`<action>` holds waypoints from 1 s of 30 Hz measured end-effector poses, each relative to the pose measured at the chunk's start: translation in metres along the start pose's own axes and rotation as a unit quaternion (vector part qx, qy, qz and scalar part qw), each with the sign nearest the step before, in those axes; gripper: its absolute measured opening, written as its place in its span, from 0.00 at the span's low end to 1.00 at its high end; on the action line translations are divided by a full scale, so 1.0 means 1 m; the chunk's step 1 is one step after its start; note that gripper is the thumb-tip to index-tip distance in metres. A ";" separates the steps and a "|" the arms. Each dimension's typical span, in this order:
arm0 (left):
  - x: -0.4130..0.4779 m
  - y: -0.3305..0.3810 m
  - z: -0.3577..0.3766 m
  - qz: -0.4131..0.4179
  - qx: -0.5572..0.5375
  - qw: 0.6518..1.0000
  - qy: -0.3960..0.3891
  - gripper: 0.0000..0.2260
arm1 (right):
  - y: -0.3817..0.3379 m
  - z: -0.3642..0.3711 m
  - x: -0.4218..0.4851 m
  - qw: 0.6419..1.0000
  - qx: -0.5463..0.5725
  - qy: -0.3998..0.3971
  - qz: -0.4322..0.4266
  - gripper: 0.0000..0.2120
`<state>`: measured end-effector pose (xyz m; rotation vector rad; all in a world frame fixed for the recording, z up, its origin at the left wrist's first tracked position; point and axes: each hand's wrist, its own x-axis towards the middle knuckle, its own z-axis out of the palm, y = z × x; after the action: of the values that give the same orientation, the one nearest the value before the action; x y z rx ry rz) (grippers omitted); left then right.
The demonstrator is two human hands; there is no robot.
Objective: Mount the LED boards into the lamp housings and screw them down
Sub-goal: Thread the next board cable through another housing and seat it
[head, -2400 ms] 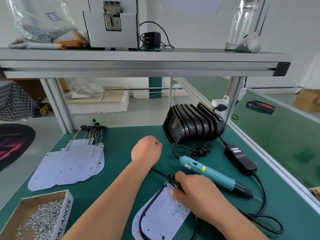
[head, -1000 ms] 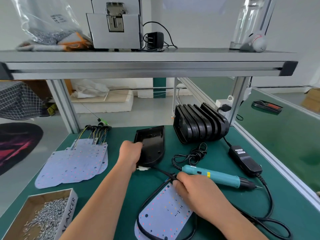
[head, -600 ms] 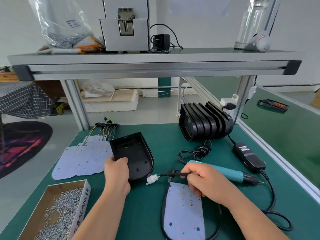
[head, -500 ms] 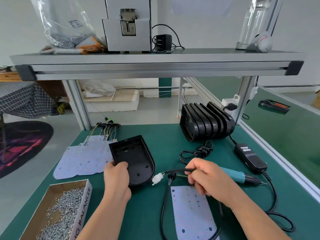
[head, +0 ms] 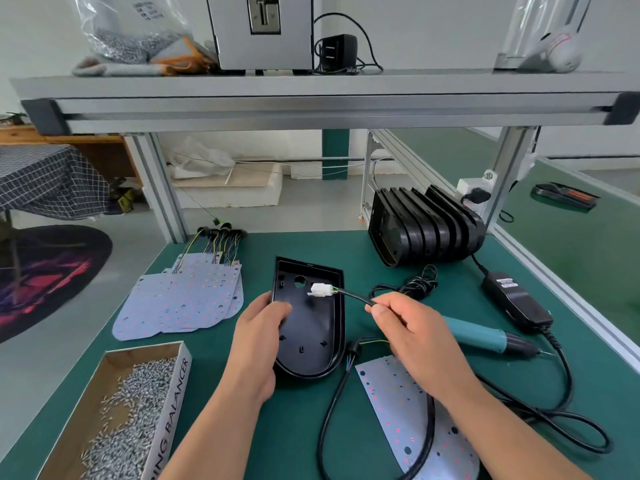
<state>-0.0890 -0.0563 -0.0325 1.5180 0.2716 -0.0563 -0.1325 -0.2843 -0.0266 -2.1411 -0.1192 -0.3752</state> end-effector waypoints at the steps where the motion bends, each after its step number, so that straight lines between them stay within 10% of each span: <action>1: -0.001 0.001 -0.001 0.004 0.004 1.000 -0.015 0.12 | -0.001 0.002 0.000 1.000 -0.009 0.005 -0.004 0.09; 14: -0.013 0.010 0.004 0.112 0.051 0.990 -0.072 0.21 | -0.008 0.000 0.000 0.988 -0.090 0.114 -0.055 0.15; 30: -0.022 0.016 0.001 0.231 0.241 0.941 -0.058 0.25 | -0.006 -0.025 0.002 0.998 -0.002 -0.036 -0.056 0.09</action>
<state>-0.1068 -0.0596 -0.0121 2.0242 -0.2171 0.1724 -0.1368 -0.3015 -0.0087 -2.1575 -0.2811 -0.3644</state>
